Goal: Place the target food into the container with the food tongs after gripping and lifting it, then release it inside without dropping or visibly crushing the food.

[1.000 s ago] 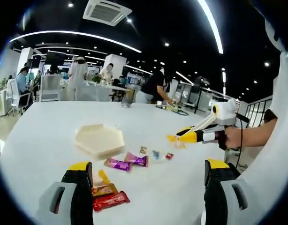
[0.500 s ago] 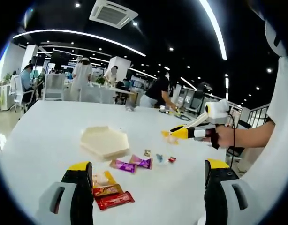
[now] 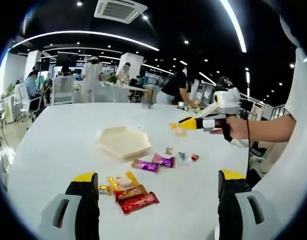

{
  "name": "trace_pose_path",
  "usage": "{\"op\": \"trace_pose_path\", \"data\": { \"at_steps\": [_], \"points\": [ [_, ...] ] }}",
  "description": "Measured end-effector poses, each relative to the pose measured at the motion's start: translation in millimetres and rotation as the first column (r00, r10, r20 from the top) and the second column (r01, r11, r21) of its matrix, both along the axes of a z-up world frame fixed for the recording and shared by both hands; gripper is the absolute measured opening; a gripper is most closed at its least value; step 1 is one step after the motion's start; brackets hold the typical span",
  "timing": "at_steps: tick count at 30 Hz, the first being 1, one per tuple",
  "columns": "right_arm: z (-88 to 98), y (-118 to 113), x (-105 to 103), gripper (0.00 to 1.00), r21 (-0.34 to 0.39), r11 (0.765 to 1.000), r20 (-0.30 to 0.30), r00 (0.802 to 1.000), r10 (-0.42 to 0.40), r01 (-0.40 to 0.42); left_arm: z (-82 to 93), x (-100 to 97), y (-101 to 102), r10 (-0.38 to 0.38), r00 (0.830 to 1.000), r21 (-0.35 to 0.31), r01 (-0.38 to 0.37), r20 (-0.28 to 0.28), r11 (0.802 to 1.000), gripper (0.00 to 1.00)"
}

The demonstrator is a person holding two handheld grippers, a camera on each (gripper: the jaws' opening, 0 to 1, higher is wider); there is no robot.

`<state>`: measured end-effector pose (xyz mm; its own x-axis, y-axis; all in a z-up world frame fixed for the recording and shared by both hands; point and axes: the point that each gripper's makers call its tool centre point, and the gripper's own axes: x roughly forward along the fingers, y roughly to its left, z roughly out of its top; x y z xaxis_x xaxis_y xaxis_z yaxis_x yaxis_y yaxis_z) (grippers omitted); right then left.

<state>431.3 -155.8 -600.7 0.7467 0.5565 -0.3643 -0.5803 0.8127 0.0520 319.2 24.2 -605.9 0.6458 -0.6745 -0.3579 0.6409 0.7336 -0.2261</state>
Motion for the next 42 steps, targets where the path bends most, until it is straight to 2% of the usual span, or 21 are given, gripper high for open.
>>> {"op": "trace_pose_path", "data": {
  "at_steps": [8,24,33,42],
  "points": [
    [-2.1,17.3,25.3,0.22,-0.007,1.0,-0.002,1.0,0.025,-0.025,-5.7,5.0,15.3,0.048,0.998,0.021,-0.048,-0.038,0.999,1.0],
    [-0.4,48.5,83.7,0.21,-0.025,0.998,0.005,0.999,0.054,-0.053,-1.8,10.7,46.7,0.12,0.992,0.019,-0.119,-0.037,0.993,1.0],
    [0.5,64.7,115.7,0.22,-0.027,0.997,0.014,0.998,0.066,-0.066,-0.2,8.5,70.1,0.183,0.982,0.023,-0.182,-0.039,0.983,1.0],
    [-5.0,72.7,130.2,0.22,-0.042,0.997,0.009,0.998,0.07,-0.07,-2.3,4.3,91.7,0.234,0.971,0.028,-0.233,-0.048,0.972,1.0]
  ]
}}
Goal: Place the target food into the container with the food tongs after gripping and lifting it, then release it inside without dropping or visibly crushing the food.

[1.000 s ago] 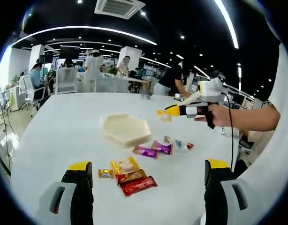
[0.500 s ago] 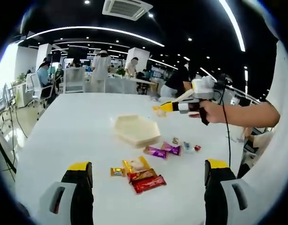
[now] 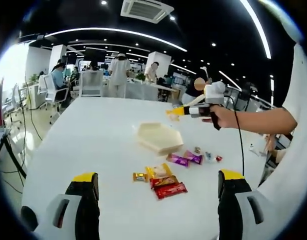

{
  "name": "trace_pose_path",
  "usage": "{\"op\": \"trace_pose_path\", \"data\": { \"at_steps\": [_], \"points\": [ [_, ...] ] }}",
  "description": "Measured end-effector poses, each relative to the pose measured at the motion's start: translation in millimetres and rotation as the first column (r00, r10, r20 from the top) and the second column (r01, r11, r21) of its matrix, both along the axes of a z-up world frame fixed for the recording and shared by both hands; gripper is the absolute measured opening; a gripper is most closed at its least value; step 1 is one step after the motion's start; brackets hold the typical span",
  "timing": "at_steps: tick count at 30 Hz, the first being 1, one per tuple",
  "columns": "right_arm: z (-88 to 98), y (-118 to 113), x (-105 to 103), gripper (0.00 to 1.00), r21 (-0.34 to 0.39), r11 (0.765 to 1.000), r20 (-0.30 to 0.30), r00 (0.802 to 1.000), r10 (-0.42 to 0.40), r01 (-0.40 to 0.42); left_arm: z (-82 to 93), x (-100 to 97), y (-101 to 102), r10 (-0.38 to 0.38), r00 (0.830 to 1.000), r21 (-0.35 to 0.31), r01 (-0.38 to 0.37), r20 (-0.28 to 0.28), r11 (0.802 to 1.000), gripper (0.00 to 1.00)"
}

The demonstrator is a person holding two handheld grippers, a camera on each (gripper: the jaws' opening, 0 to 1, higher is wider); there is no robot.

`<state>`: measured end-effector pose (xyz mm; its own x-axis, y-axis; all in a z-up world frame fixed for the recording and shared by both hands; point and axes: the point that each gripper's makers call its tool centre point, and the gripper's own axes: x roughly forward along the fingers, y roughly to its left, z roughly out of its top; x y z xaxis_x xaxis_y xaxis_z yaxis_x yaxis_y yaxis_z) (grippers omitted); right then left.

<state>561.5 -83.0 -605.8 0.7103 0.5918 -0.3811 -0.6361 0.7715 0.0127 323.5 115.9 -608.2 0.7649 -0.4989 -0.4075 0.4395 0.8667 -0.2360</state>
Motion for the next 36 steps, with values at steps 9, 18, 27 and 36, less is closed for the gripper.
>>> {"op": "trace_pose_path", "data": {
  "at_steps": [9,18,27,36],
  "points": [
    [-1.8,-0.9,7.0,0.24,-0.003,1.0,0.003,1.0,-0.011,0.011,-2.2,1.3,6.1,0.021,1.0,-0.014,-0.021,-0.007,1.0,1.0],
    [-2.4,5.1,4.7,0.27,0.013,1.0,-0.002,1.0,0.005,-0.005,-4.1,-5.0,7.7,0.005,1.0,-0.005,-0.005,-0.014,1.0,1.0],
    [2.3,7.6,2.0,0.28,0.013,1.0,0.006,1.0,0.004,-0.004,-2.0,-5.1,7.3,0.007,1.0,-0.008,-0.007,-0.006,1.0,1.0],
    [6.3,4.9,-13.8,0.28,0.01,1.0,0.008,1.0,0.017,-0.017,1.2,-13.6,-1.8,-0.033,0.999,0.001,0.033,0.003,0.999,1.0]
  ]
}}
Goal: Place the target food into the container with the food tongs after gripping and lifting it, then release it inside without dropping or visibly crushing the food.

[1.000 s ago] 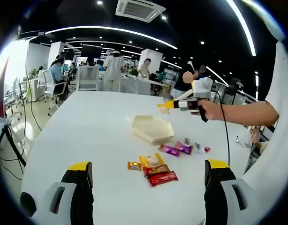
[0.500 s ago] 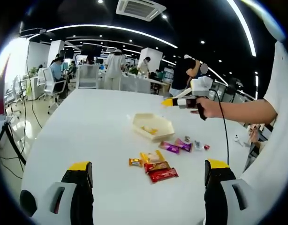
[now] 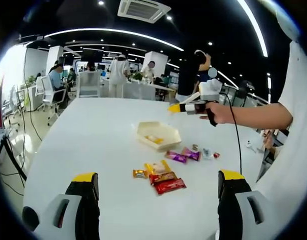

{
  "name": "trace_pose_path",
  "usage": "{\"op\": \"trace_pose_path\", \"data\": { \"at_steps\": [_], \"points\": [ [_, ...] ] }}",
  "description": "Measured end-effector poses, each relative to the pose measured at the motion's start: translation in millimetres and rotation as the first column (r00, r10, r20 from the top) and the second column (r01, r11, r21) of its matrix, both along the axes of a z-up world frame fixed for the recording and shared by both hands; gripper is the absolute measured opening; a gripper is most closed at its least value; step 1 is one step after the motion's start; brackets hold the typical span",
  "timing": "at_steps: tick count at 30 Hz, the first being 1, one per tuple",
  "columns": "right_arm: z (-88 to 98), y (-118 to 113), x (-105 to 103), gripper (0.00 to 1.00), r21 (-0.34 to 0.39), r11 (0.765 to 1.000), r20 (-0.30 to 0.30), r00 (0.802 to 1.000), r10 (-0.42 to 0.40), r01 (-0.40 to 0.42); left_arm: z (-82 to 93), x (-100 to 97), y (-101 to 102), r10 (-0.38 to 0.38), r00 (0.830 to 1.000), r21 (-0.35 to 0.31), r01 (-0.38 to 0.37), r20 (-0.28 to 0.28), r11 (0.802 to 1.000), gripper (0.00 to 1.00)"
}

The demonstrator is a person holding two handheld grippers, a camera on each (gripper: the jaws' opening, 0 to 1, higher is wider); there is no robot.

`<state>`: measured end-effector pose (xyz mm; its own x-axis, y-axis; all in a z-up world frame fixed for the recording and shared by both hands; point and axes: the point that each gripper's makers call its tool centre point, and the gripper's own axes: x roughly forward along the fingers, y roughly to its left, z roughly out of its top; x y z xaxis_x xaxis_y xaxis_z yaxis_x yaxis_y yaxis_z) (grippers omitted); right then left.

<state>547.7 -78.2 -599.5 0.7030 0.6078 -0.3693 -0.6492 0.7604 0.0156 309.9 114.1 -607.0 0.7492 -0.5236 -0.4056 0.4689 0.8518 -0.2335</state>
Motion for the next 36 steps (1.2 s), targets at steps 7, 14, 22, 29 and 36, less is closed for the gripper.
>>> {"op": "trace_pose_path", "data": {
  "at_steps": [7,14,22,29,36],
  "points": [
    [4.1,-6.3,-14.6,0.28,0.021,1.0,-0.001,1.0,-0.009,0.009,8.5,-4.2,-3.6,0.006,1.0,-0.015,-0.005,0.017,1.0,1.0],
    [12.4,-13.0,-36.3,0.29,0.056,0.998,0.013,1.0,-0.025,0.024,12.0,-18.1,-9.3,-0.013,1.0,-0.006,0.013,0.021,1.0,1.0],
    [13.4,-20.7,-65.4,0.29,0.062,0.997,0.025,0.999,-0.038,0.036,16.8,-25.1,-23.4,-0.024,0.999,-0.007,0.024,0.044,1.0,1.0],
    [13.9,-21.3,-87.8,0.29,0.061,0.998,0.026,1.0,-0.015,0.013,17.1,-26.3,-40.2,-0.054,0.998,-0.008,0.054,0.042,0.999,0.99],
    [16.1,-28.0,-108.7,0.29,0.068,0.998,0.035,0.999,-0.009,0.007,25.1,-25.5,-50.2,-0.069,0.995,0.016,0.068,0.079,0.998,1.0]
  ]
}}
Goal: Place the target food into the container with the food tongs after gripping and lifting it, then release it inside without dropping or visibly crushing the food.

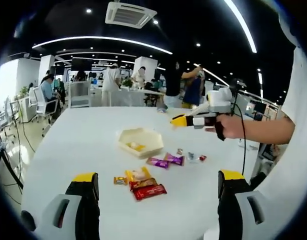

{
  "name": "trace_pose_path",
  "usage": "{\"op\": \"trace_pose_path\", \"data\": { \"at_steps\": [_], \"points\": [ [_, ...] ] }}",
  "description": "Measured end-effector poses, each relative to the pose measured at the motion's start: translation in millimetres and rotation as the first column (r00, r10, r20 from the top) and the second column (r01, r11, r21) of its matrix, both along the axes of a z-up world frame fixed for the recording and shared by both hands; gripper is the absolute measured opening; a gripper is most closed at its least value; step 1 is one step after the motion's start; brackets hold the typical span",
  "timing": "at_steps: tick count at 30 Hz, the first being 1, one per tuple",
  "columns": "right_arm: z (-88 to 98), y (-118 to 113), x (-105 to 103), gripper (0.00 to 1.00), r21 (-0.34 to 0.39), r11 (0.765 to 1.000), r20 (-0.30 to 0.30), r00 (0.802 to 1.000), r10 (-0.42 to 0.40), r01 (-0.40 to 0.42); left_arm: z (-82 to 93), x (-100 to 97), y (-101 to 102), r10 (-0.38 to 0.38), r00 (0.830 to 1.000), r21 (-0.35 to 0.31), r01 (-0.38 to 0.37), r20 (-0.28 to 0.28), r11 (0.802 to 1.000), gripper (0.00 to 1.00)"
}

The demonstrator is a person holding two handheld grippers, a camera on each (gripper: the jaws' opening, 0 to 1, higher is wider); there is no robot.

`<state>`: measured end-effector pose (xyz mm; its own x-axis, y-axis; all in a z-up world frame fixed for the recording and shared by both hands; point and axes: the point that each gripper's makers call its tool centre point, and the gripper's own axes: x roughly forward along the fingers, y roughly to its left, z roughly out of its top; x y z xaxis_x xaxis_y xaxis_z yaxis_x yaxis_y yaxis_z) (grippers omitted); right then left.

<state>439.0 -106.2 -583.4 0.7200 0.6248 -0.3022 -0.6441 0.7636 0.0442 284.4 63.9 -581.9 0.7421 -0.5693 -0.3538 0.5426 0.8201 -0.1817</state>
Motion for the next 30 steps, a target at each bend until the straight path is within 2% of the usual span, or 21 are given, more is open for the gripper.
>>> {"op": "trace_pose_path", "data": {
  "at_steps": [4,6,9,13,15,17,20,22,26,30],
  "points": [
    [-3.1,-5.1,-11.7,0.29,-0.039,0.999,0.013,1.0,0.011,-0.011,-3.2,-2.3,-5.2,-0.013,1.0,-0.013,0.013,-0.007,1.0,1.0],
    [1.1,-7.8,-16.5,0.29,-0.034,0.999,0.048,0.998,0.027,-0.025,-7.4,-3.2,-8.1,-0.036,0.999,-0.003,0.036,-0.021,0.999,1.0],
    [0.7,-14.9,-20.3,0.28,-0.041,0.999,0.029,1.0,0.011,-0.01,-6.9,-4.6,-9.9,-0.06,0.998,0.011,0.06,-0.028,0.998,1.0],
    [1.0,-25.2,-27.8,0.29,-0.061,0.998,0.039,0.999,0.004,-0.002,0.3,0.7,-10.0,-0.051,0.999,0.003,0.051,0.01,0.999,0.99],
    [2.7,-29.1,-31.3,0.29,-0.046,0.999,0.038,0.999,-0.002,0.003,2.7,3.3,-10.3,-0.045,0.999,-0.01,0.045,0.021,0.999,0.99],
    [1.4,-34.6,-34.4,0.29,-0.062,0.998,0.043,0.999,-0.012,0.014,5.2,4.0,-13.8,-0.059,0.998,-0.026,0.06,0.027,0.998,0.99],
    [2.0,-42.7,-39.9,0.29,-0.046,0.999,0.033,0.999,-0.024,0.025,2.3,3.9,-17.6,-0.088,0.996,-0.009,0.088,-0.003,0.996,0.99],
    [-0.6,-46.7,-44.3,0.29,-0.064,0.998,0.04,0.999,-0.014,0.017,4.3,4.3,-19.1,-0.099,0.995,-0.005,0.099,0.018,0.995,1.0],
    [-9.1,-54.8,-51.1,0.29,-0.083,0.996,0.014,1.0,-0.018,0.019,1.0,6.1,-19.6,-0.086,0.996,-0.012,0.087,0.012,0.996,1.0],
    [-12.1,-60.1,-61.5,0.29,-0.093,0.996,0.019,1.0,-0.014,0.016,-2.4,5.2,-24.2,-0.097,0.995,-0.016,0.097,0.006,0.995,1.0]
  ]
}}
